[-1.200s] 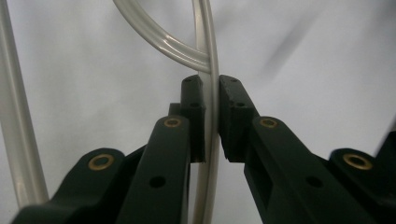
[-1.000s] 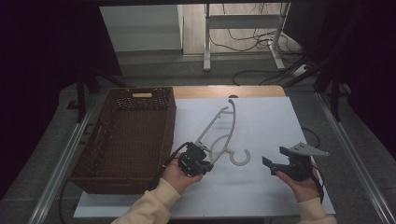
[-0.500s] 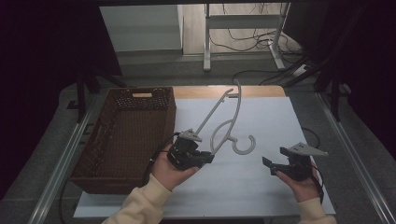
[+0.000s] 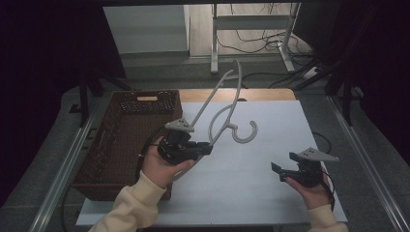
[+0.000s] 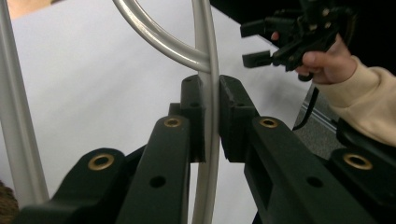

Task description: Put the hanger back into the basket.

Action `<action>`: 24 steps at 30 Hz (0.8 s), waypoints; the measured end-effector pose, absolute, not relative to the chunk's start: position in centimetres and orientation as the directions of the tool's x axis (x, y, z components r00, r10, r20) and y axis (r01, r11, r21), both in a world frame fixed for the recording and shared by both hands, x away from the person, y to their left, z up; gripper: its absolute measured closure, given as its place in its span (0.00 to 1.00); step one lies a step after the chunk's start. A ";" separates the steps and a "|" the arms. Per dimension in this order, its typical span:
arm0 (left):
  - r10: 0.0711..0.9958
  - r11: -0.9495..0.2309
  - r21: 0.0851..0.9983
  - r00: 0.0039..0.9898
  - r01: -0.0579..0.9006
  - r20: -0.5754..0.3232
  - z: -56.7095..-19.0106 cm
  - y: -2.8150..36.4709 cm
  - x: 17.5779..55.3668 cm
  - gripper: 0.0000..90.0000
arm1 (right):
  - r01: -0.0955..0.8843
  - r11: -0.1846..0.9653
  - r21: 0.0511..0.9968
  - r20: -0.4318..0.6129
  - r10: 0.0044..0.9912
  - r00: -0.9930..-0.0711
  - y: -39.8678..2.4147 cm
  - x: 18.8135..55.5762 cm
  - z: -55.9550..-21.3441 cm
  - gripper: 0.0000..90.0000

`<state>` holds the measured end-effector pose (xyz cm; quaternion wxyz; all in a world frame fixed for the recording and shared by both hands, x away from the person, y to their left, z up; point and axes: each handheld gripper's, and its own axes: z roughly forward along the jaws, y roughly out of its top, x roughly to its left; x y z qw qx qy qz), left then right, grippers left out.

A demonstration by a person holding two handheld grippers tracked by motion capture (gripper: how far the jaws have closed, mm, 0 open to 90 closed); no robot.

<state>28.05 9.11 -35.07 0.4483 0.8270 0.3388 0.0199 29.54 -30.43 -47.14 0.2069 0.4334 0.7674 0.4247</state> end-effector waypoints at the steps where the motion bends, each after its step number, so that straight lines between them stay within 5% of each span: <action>1: 0.578 -0.366 0.758 0.770 0.541 -0.270 -34.8 9.4 28.1 0.91 | 0.490 0.262 0.832 0.051 0.842 -0.537 -30.4 29.5 -47.1 0.19; 24: 0.627 -0.293 0.747 0.710 0.597 -0.321 -34.0 21.1 29.9 0.91 | 0.498 0.266 0.826 0.052 0.843 -0.536 -30.3 29.6 -47.2 0.19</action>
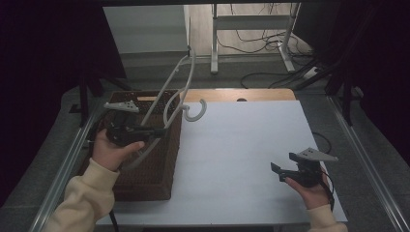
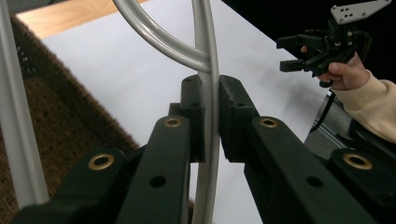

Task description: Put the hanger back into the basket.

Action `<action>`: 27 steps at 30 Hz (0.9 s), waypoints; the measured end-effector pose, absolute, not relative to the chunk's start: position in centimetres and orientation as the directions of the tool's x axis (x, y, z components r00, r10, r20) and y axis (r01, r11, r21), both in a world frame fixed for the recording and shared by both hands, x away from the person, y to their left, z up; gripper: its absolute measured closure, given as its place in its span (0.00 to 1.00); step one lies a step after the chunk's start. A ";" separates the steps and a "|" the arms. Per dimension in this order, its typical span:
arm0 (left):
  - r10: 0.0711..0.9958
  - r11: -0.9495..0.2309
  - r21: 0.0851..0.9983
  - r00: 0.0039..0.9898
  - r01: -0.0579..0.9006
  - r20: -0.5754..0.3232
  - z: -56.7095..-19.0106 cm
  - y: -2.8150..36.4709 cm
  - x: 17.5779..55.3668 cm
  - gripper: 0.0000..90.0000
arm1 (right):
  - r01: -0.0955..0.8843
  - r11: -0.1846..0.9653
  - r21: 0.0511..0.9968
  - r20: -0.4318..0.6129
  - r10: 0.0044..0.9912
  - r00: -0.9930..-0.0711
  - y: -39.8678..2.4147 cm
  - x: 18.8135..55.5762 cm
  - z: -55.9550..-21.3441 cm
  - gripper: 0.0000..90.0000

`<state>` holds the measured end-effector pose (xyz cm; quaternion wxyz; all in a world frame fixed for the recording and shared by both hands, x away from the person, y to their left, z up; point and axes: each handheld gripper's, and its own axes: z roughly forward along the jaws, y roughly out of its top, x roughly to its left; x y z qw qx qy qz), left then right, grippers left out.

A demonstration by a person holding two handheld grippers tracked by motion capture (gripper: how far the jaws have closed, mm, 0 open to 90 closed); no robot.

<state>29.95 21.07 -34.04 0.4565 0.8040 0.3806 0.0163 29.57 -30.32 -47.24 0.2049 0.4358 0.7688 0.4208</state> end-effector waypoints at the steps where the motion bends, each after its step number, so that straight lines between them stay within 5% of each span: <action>1: 0.631 -0.298 0.741 0.706 0.602 -0.321 -34.3 21.5 30.0 0.91 | 0.495 0.268 0.826 0.048 0.842 -0.537 -30.3 29.6 -47.3 0.19; 27: 0.644 -0.390 0.654 0.700 0.648 -0.309 -40.0 28.5 29.3 0.91 | 0.506 0.271 0.819 0.049 0.845 -0.532 -30.2 29.7 -47.4 0.18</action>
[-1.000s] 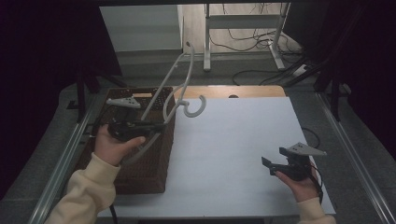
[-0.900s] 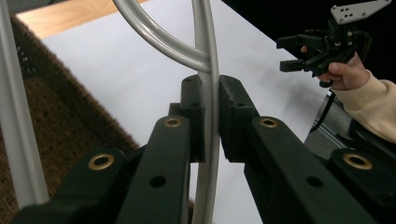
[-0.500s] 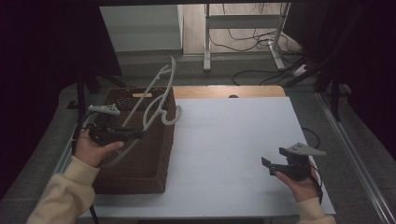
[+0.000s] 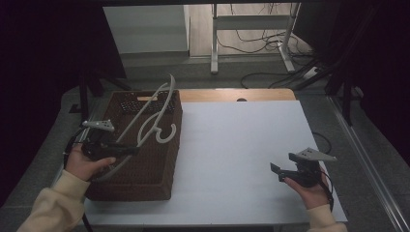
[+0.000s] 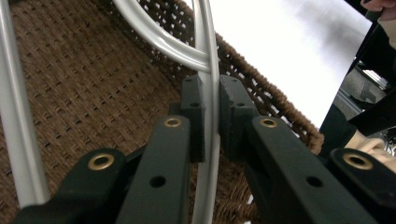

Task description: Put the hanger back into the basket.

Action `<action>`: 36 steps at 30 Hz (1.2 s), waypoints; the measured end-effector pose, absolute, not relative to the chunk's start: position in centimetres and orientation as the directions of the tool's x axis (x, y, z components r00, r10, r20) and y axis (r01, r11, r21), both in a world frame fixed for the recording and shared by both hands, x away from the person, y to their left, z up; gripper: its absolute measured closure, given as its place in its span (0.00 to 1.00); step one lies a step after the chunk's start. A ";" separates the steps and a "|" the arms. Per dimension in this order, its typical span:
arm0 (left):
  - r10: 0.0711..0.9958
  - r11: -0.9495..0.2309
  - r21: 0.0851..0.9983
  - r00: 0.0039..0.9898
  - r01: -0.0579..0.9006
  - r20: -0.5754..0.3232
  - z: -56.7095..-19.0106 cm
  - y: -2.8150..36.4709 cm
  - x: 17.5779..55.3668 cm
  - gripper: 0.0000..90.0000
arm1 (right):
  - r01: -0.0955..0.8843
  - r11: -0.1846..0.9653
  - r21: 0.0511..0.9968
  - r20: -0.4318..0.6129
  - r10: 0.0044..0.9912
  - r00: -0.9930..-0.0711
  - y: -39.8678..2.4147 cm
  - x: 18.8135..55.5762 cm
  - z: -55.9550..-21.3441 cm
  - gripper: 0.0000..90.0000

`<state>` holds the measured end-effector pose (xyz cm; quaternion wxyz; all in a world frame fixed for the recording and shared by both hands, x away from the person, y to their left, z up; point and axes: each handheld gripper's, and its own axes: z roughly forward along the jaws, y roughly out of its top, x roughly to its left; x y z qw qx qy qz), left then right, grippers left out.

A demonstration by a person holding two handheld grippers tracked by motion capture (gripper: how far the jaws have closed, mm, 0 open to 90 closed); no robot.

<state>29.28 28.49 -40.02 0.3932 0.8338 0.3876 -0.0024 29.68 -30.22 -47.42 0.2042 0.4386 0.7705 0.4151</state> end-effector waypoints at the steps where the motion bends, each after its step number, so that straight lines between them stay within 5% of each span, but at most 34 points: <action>1: 0.645 -0.396 0.653 0.701 0.646 -0.303 -40.1 28.6 29.2 0.91 | 0.506 0.271 0.819 0.049 0.846 -0.532 -30.2 29.7 -47.4 0.18; 30: 0.664 -0.501 0.527 0.696 0.686 -0.275 -43.7 29.8 30.4 0.90 | 0.511 0.274 0.815 0.049 0.846 -0.531 -30.2 29.7 -47.5 0.18; 31: 0.677 -0.481 0.539 0.684 0.691 -0.273 -43.8 30.0 30.4 0.84 | 0.511 0.274 0.815 0.049 0.846 -0.532 -30.2 29.7 -47.5 0.18; 33: 0.691 -0.455 0.547 0.666 0.703 -0.281 -43.7 30.1 30.5 0.55 | 0.511 0.274 0.815 0.049 0.846 -0.532 -30.2 29.7 -47.5 0.18; 36: 0.713 -0.422 0.569 0.646 0.706 -0.273 -43.2 30.4 30.5 0.44 | 0.510 0.274 0.816 0.048 0.845 -0.532 -30.2 29.7 -47.5 0.18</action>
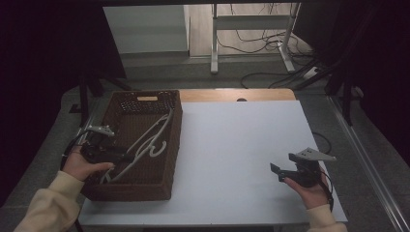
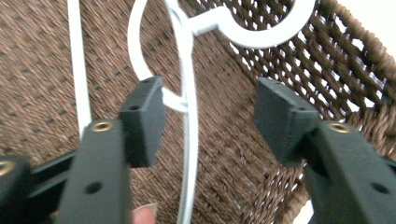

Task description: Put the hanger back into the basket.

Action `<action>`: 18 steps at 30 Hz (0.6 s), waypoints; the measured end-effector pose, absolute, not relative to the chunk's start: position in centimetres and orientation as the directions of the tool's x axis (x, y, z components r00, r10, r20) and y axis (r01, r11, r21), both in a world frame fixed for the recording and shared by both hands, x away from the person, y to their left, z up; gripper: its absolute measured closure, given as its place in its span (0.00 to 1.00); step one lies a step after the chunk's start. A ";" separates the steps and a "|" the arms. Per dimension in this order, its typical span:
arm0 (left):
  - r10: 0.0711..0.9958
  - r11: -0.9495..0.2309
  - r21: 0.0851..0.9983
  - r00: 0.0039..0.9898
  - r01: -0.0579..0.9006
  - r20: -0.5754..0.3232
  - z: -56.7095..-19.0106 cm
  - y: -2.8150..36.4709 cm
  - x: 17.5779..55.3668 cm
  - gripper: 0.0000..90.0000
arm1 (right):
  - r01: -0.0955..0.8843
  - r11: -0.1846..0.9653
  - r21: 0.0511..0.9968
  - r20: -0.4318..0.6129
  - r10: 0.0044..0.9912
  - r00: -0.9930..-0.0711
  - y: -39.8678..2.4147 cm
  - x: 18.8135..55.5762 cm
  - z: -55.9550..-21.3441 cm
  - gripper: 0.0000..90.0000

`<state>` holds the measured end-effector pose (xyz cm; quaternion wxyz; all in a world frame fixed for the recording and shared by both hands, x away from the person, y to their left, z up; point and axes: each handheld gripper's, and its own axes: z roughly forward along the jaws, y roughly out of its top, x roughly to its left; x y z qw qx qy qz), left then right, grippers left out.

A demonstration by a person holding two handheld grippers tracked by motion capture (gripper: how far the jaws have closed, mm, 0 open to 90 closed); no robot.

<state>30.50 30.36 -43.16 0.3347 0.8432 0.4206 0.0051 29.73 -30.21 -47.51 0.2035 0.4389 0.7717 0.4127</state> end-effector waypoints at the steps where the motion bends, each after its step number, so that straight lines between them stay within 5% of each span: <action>1: 0.715 -0.418 0.577 0.646 0.702 -0.268 -43.0 30.3 30.4 0.41 | 0.510 0.274 0.816 0.048 0.845 -0.532 -30.2 29.7 -47.5 0.18; 9: 0.728 -0.389 0.643 0.648 0.660 -0.225 -42.2 29.1 29.8 0.25 | 0.509 0.276 0.815 0.048 0.844 -0.534 -30.2 29.7 -47.5 0.18; 18: 0.759 -0.378 0.710 0.638 0.594 -0.129 -41.0 26.4 27.9 0.21 | 0.508 0.276 0.816 0.050 0.842 -0.537 -30.2 29.7 -47.5 0.18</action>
